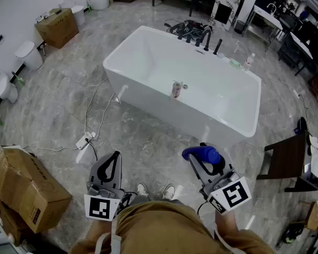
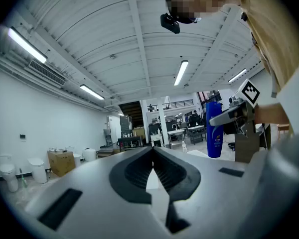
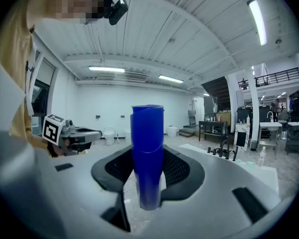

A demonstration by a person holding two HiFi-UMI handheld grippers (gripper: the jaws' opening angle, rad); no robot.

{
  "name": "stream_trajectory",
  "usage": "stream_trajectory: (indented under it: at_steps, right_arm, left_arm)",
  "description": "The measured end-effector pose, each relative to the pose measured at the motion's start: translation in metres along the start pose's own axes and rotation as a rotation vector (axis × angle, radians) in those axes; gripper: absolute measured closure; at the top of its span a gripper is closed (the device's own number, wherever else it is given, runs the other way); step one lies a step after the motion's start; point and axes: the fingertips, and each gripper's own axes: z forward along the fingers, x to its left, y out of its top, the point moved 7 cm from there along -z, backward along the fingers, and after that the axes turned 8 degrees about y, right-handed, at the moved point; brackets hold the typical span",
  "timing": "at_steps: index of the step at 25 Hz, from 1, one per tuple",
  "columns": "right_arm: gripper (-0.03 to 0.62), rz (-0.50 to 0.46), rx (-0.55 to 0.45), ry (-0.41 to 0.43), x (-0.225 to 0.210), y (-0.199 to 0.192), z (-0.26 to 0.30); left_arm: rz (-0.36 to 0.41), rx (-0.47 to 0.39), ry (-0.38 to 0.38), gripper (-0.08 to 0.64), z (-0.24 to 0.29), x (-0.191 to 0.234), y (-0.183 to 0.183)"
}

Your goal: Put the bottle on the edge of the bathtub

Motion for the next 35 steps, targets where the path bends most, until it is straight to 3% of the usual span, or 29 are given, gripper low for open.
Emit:
stream_trajectory:
  at_steps: [14, 24, 35]
  right_arm:
    - [0.431, 0.039, 0.003, -0.013, 0.016, 0.006, 0.031]
    - [0.431, 0.027, 0.018, -0.088, 0.04, 0.015, 0.072]
    - [0.431, 0.044, 0.034, -0.103, 0.01, 0.007, 0.101]
  left_arm:
    - [-0.04, 0.017, -0.006, 0.554, 0.0, 0.039, -0.019]
    - [-0.063, 0.019, -0.082, 0.554, 0.009, 0.088, -0.041]
    - [-0.063, 0.042, -0.093, 0.554, 0.042, 0.102, -0.052]
